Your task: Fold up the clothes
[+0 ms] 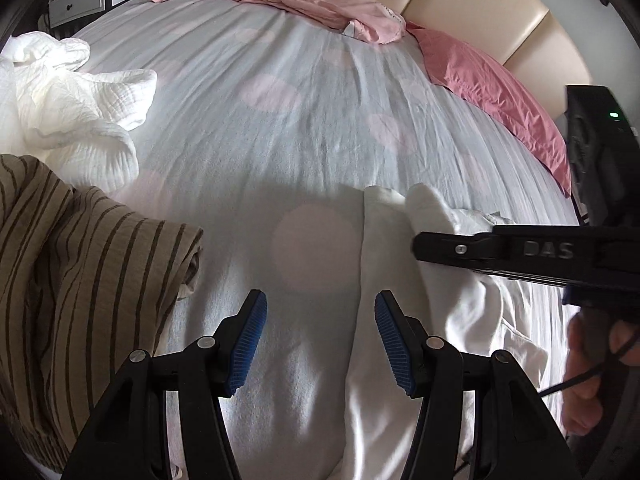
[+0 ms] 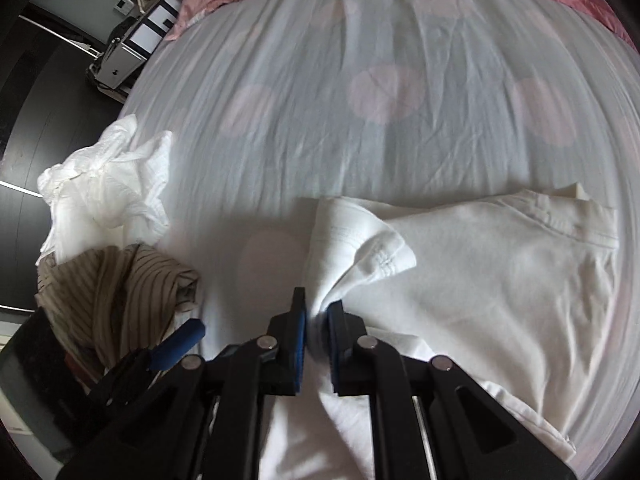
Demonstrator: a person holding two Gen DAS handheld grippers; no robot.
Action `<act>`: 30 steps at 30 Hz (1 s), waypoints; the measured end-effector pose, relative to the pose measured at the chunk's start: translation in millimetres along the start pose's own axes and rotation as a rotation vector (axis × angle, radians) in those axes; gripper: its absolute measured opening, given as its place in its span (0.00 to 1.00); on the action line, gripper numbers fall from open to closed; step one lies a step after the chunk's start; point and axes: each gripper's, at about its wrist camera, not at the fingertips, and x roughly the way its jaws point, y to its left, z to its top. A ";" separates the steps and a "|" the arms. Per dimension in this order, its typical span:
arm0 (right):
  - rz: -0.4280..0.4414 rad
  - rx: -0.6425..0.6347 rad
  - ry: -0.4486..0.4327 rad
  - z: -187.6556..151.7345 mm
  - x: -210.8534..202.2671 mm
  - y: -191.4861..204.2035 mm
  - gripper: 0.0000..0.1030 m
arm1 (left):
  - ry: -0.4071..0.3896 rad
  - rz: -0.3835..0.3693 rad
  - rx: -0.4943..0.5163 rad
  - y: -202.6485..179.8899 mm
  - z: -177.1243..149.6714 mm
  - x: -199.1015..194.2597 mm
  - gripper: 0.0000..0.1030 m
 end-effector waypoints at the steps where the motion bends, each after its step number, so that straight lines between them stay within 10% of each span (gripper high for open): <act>1: 0.000 0.011 0.009 1.2 6.3 -2.6 0.09 | 0.003 0.002 -0.001 1.1 0.4 1.6 0.56; 8: 0.029 0.055 0.048 2.4 25.9 -16.3 0.15 | 0.013 -0.014 0.000 2.2 2.4 4.1 0.56; 16: -0.026 -0.034 -0.045 -23.7 -51.3 -29.7 0.36 | 0.045 -0.058 0.040 -10.0 -13.2 -13.6 0.56; 30: -0.061 0.198 -0.132 -133.7 -103.7 -166.8 0.44 | 0.112 -0.063 0.120 -47.9 -69.0 -30.4 0.56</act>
